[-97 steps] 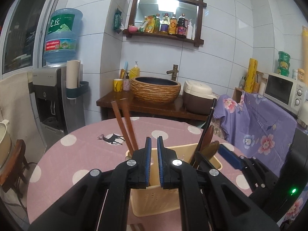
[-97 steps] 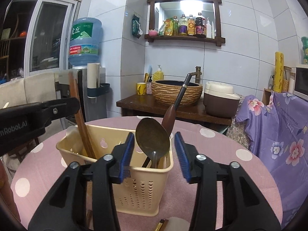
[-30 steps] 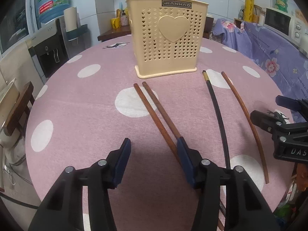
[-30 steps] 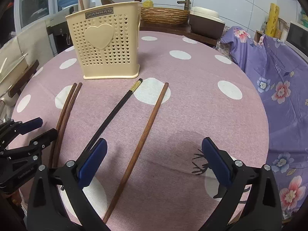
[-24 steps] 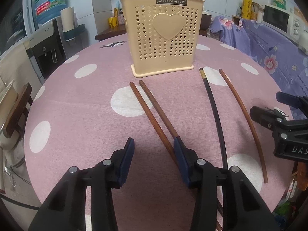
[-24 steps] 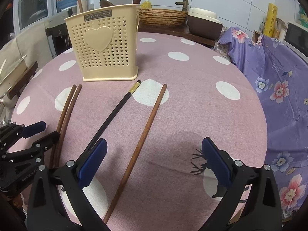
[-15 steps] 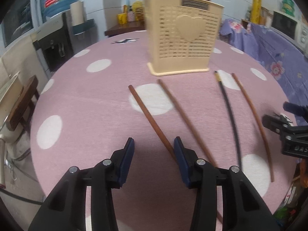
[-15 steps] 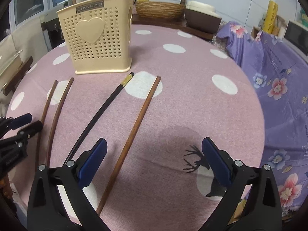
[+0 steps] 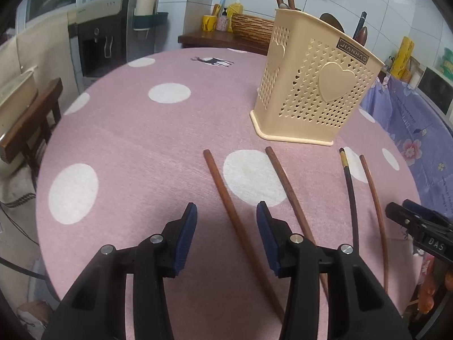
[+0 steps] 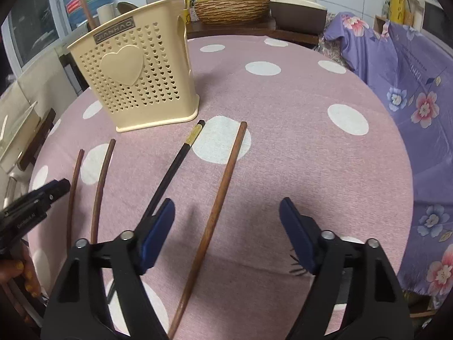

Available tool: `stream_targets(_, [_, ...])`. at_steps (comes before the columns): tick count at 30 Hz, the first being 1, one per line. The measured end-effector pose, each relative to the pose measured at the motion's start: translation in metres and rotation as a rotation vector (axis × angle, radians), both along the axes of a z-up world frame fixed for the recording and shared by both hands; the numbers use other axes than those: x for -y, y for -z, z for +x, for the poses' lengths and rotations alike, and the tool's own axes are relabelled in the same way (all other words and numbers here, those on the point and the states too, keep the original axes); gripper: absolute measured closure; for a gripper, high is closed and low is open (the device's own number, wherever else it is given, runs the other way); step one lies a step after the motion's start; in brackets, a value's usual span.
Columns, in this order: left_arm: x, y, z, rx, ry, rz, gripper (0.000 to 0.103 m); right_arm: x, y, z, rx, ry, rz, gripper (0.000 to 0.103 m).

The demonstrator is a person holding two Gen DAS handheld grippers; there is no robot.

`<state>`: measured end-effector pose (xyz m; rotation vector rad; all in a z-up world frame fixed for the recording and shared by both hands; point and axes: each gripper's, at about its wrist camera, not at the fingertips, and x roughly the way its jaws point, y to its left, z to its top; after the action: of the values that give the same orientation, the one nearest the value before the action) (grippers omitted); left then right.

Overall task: Organize utensils
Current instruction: 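Grasp single brown chopstick with right tool while left tool grasps a brown chopstick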

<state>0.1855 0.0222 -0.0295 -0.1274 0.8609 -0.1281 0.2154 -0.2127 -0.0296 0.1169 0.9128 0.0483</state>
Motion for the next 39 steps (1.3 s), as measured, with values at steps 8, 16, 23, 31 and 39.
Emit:
stream_targets(8, [0.006,-0.003,0.013,0.011,-0.01,0.046,0.052,-0.005,0.005,0.028,-0.04,0.021,0.003,0.059])
stream_targets(16, [0.006,0.006,0.031,-0.017,-0.017,0.051,0.071,-0.006,0.015,0.048,-0.077,0.042,-0.002,0.078])
stream_targets(23, [0.006,0.007,0.037,-0.01,-0.023,0.051,0.078,-0.007,0.016,0.058,-0.063,0.061,-0.037,0.089])
stream_targets(31, [0.003,0.007,0.044,-0.013,-0.027,0.059,0.09,-0.006,0.017,0.07,-0.05,0.071,-0.047,0.094])
stream_targets(39, [0.003,0.007,0.044,-0.012,-0.025,0.046,0.092,-0.004,0.017,0.069,-0.039,0.067,-0.013,0.095])
